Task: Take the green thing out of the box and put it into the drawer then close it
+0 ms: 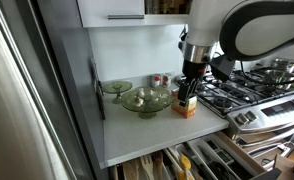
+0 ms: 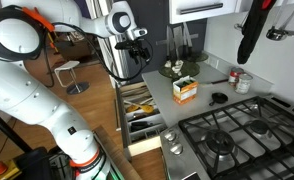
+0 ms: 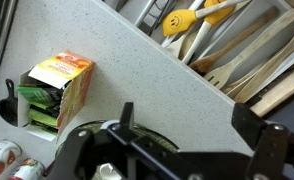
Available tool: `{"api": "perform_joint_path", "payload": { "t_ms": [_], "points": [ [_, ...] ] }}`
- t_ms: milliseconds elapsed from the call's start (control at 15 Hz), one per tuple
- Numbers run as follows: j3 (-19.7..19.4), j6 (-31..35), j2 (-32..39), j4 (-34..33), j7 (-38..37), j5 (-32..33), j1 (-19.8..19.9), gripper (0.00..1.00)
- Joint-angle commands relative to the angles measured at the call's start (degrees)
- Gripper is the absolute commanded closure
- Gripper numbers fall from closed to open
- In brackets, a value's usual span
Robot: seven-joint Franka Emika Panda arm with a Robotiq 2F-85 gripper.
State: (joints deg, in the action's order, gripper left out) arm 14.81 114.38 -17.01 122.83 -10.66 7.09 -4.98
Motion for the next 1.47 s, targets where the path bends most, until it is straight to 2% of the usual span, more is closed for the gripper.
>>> {"api": "perform_joint_path", "payload": {
  "t_ms": [0,267,600,867,1200,1267,1333,1400],
  "points": [
    [-1.0,-0.2,0.1,-0.1,-0.3,0.4,-1.1,0.00],
    [-1.0,-0.2,0.1,-0.1,-0.3,0.5,-1.1,0.00],
    [-4.2,3.1,5.1,-0.1,17.1,7.1,-0.7,0.00],
    [-8.1,7.3,10.4,-1.8,32.1,9.0,-0.3,0.00],
    [-11.3,13.3,14.5,-2.1,48.1,13.2,1.0,0.00],
    [-11.7,15.7,14.7,-1.6,50.6,14.3,1.3,0.00],
    [-11.1,12.9,14.0,-2.0,46.2,12.0,0.8,0.00],
    [-11.4,13.5,14.4,-2.0,46.9,12.1,1.0,0.00]
  ]
}}
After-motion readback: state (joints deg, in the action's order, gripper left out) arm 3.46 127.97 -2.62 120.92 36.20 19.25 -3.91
